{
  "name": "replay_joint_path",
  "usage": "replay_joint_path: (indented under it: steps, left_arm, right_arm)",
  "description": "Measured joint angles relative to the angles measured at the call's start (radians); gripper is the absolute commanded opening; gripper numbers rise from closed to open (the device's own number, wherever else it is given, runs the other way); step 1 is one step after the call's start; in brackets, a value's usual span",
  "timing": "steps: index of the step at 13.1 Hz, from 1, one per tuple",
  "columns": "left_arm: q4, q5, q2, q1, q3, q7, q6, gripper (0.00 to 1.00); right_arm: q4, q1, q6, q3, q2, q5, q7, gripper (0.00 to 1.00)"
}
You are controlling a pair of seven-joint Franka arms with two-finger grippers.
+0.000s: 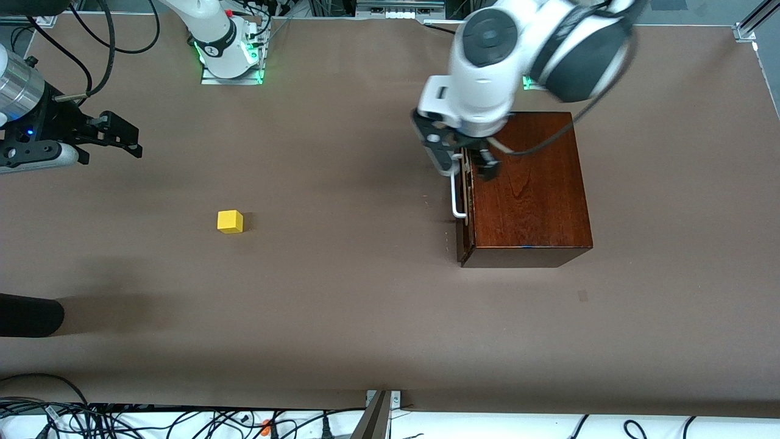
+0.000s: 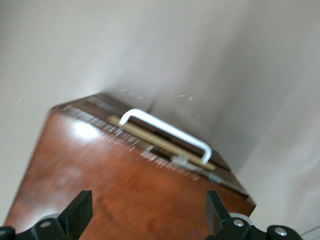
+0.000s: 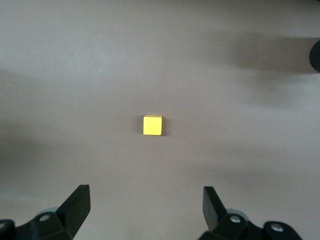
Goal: Open drawer, take yellow block, close drawer
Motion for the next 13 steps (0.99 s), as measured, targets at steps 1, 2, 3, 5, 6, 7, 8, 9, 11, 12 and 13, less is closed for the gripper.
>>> replay_joint_path:
  steps: [1,2,3,5,6,7,8,9,11,12,13]
  left_arm:
    - [0.029,0.000,-0.004,0.043,0.004,0.000,-0.017,1.00]
    - [0.059,0.000,-0.004,0.090,0.007,-0.001,-0.027,1.00]
    - [0.079,-0.002,-0.006,0.132,0.014,-0.003,-0.030,1.00]
    - [0.097,-0.018,-0.030,0.161,0.089,-0.027,-0.032,1.00]
    - [0.093,-0.039,-0.052,0.154,0.143,-0.058,-0.034,1.00]
    - [0.079,-0.066,-0.079,0.139,0.205,-0.114,-0.027,1.00]
    - [0.049,-0.094,-0.114,0.127,0.261,-0.197,-0.003,1.00]
    - [0.004,-0.111,-0.153,0.120,0.308,-0.297,0.035,1.00]
    - [-0.110,-0.117,-0.239,0.117,0.376,-0.478,0.104,1.00]
    - [-0.158,-0.117,-0.275,0.118,0.393,-0.515,0.113,1.00]
    - [-0.193,-0.117,-0.303,0.119,0.403,-0.524,0.112,1.00]
  right_arm:
    - [0.000,0.000,0.000,0.002,0.001,-0.003,0.000,1.00]
    - [0.001,0.001,0.000,0.004,0.002,-0.009,0.000,1.00]
    - [0.001,0.001,0.000,0.007,0.002,-0.013,0.000,1.00]
    - [0.001,0.001,0.000,0.008,0.002,-0.014,0.000,1.00]
    - [0.001,0.001,0.000,0.008,0.002,-0.015,0.000,1.00]
    - [0.001,0.001,0.000,0.008,0.002,-0.015,0.000,1.00]
    - [0.001,0.001,0.000,0.008,0.002,-0.015,0.000,1.00]
    - [0.001,0.001,0.000,0.008,0.002,-0.015,0.000,1.00]
    - [0.001,0.001,0.000,0.008,0.002,-0.015,0.000,1.00]
    - [0.001,0.001,0.000,0.008,0.002,-0.015,0.000,1.00]
    - [0.001,0.001,0.000,0.008,0.002,-0.015,0.000,1.00]
